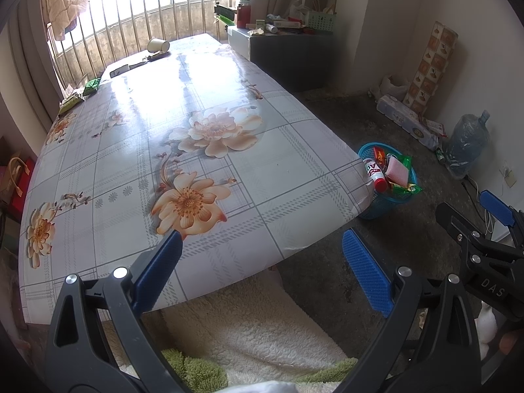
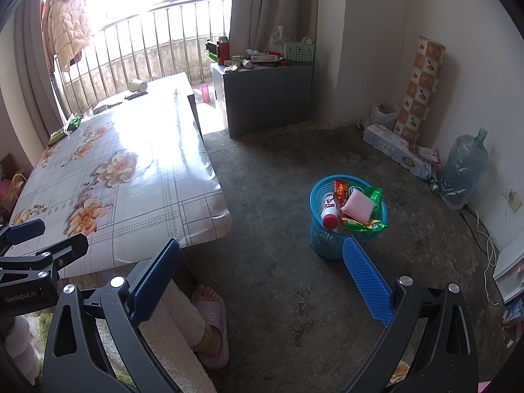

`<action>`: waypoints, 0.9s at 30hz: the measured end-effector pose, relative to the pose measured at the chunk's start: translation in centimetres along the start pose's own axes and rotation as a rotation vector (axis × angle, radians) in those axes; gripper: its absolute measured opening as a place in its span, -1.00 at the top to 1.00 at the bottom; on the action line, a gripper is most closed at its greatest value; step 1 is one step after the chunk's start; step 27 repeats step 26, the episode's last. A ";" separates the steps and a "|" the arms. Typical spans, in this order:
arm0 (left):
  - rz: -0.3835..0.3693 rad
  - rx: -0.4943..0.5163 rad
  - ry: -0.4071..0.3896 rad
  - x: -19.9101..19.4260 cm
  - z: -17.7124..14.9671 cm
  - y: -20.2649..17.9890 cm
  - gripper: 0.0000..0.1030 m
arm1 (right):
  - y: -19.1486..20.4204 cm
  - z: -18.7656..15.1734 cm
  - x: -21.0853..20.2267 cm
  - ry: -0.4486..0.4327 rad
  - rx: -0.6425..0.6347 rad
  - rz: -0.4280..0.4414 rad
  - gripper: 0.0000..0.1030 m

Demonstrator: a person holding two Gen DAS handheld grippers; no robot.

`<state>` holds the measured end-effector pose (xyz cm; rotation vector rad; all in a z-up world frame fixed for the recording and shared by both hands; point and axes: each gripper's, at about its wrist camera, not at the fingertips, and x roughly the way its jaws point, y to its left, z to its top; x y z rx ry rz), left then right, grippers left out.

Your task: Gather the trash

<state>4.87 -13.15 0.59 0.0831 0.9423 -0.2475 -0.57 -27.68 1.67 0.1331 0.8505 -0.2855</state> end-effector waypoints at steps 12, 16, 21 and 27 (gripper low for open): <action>0.000 -0.001 0.000 0.0 0.0 0.0 -0.83 | 0.1 0.0 0.0 0.002 0.002 0.002 -0.88; -0.001 0.001 -0.001 0.0 0.0 0.0 -0.83 | 0.3 -0.1 0.1 0.003 0.002 0.004 -0.88; -0.001 -0.001 0.001 0.0 0.0 0.0 -0.83 | 0.2 -0.1 0.1 0.003 0.004 0.005 -0.88; -0.002 -0.002 0.003 0.0 -0.1 0.1 -0.83 | 0.2 -0.1 0.1 0.004 0.004 0.005 -0.88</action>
